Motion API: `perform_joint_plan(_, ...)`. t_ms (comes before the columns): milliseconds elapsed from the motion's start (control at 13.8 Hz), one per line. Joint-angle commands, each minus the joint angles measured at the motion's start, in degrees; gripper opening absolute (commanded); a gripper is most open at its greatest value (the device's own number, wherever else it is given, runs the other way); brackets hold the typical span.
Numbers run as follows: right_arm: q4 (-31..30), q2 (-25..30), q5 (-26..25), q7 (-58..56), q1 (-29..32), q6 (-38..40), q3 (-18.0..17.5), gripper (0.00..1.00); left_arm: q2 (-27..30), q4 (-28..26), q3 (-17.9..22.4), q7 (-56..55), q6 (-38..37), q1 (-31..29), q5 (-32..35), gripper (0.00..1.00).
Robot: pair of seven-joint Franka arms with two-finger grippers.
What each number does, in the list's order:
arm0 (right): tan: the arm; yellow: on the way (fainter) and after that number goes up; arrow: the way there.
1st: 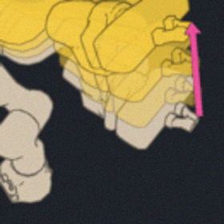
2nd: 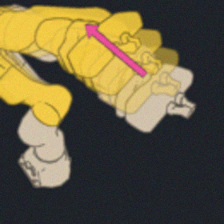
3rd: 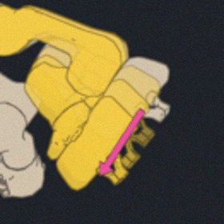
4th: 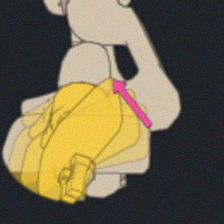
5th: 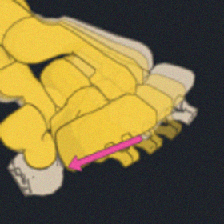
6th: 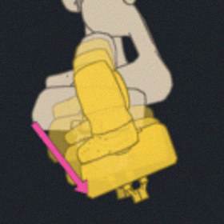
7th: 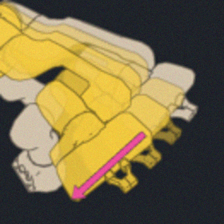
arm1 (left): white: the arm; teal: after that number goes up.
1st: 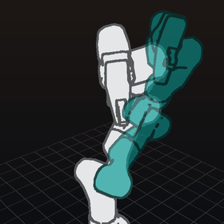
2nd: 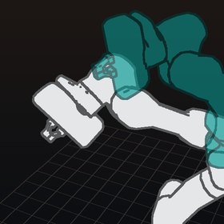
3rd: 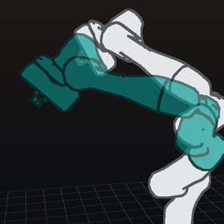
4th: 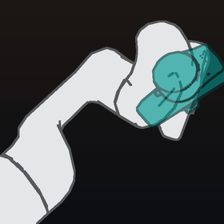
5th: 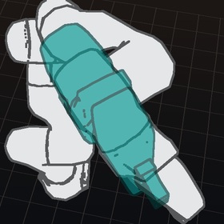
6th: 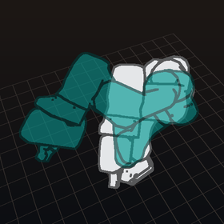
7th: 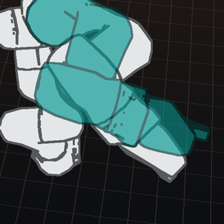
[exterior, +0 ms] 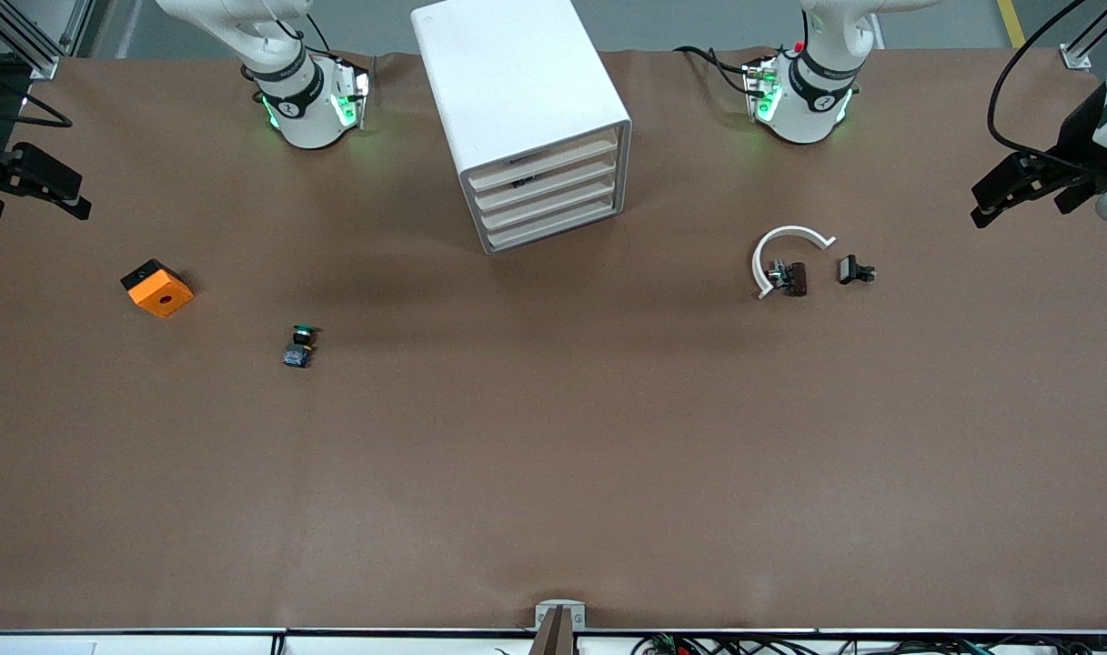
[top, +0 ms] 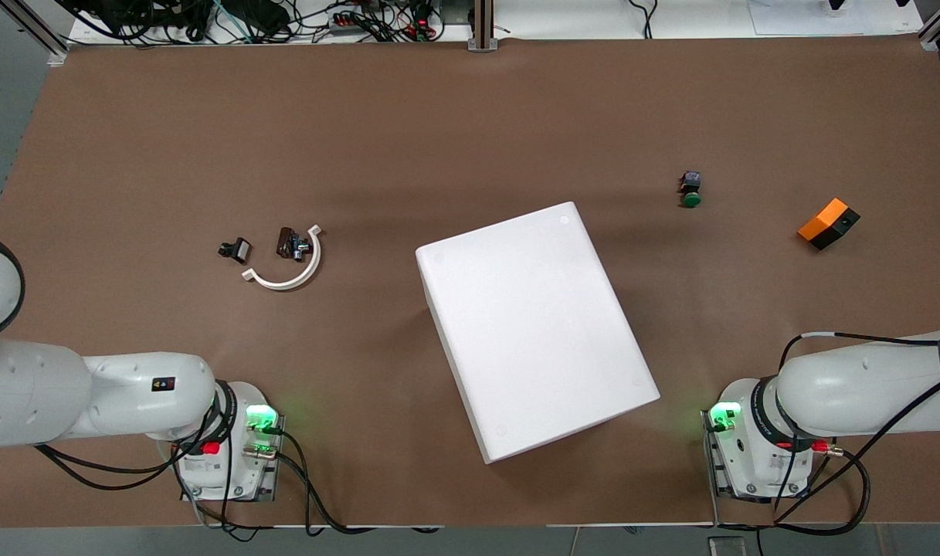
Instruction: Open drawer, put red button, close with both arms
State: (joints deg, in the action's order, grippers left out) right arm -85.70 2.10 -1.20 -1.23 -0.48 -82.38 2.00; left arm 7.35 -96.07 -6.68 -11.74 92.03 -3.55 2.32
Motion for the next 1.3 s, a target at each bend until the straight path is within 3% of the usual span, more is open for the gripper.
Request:
perform_joint_plan(0, 0.9, -0.1, -0.9, -0.4, 0.9, 0.8, -0.9, 1.00, -0.4, 1.3, -0.1, 1.1, -1.3, -0.3, -0.9, 1.00)
perform_joint_plan(1227, 0.9, -0.3, -0.4, -0.4, 0.9, 0.6, -0.9, 1.00, -2.0, 3.3, -0.1, 0.9, -3.3, -0.1, -0.5, 1.00)
